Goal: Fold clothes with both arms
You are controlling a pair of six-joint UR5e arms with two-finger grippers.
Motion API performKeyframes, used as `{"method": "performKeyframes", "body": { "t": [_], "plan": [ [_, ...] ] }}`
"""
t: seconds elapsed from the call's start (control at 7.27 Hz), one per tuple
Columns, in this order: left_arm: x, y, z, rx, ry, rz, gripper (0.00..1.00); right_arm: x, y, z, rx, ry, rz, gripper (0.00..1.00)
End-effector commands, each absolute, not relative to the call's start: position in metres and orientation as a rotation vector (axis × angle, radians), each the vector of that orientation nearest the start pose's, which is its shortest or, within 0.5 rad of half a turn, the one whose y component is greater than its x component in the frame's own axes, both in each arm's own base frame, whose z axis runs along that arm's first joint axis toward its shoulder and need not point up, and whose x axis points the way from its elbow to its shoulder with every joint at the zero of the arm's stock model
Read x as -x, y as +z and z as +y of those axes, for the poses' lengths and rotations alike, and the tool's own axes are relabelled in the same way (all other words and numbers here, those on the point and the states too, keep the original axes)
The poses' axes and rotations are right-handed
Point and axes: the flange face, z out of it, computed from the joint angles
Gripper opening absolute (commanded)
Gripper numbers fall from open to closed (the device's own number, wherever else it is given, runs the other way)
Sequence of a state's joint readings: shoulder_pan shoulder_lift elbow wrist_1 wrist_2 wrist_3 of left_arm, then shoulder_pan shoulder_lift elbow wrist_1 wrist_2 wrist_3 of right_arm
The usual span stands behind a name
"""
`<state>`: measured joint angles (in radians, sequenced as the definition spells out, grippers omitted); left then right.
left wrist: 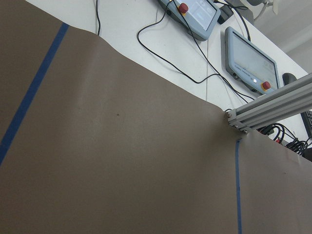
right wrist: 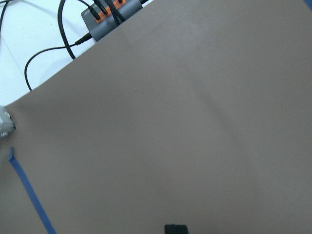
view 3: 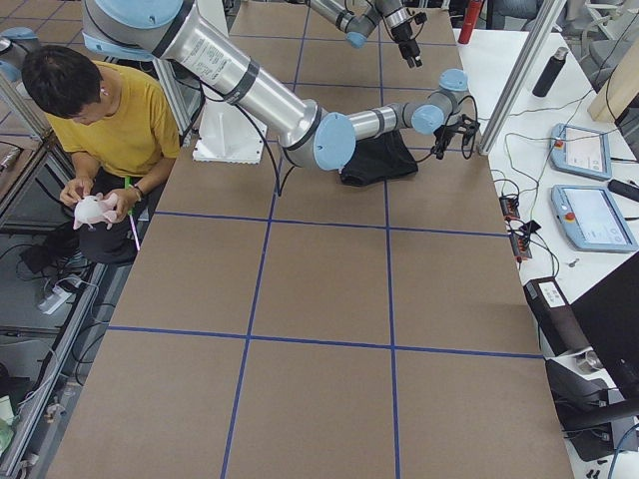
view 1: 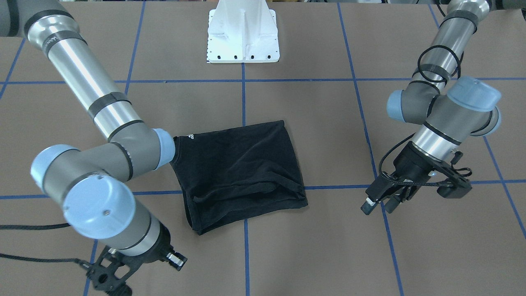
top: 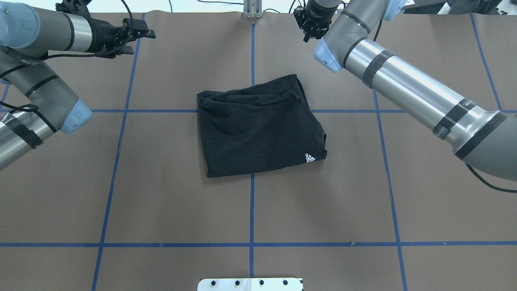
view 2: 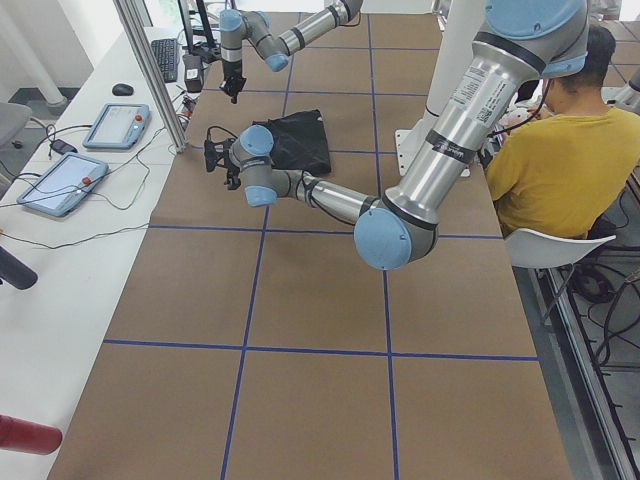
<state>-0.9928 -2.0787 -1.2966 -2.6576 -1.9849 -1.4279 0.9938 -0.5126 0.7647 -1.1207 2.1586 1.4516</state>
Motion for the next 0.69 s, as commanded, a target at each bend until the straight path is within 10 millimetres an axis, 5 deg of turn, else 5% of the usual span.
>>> {"method": "performKeyframes", "body": {
  "t": [0.0,0.28,0.55],
  "plan": [
    [-0.254,0.423,-0.624,-0.492,-0.317,1.196,1.0,0.33,0.334,-0.795,0.087,0.583,-0.884,0.0],
    [-0.183,0.488,-0.607,-0.589,-0.128,1.062,1.0,0.212,0.44,-0.768,-0.008,0.456,-0.867,0.0],
    [-0.098,0.533,-0.6,-0.669,-0.005,0.95,1.0,0.099,0.528,-0.723,-0.09,0.346,-0.841,0.0]
  ]
}}
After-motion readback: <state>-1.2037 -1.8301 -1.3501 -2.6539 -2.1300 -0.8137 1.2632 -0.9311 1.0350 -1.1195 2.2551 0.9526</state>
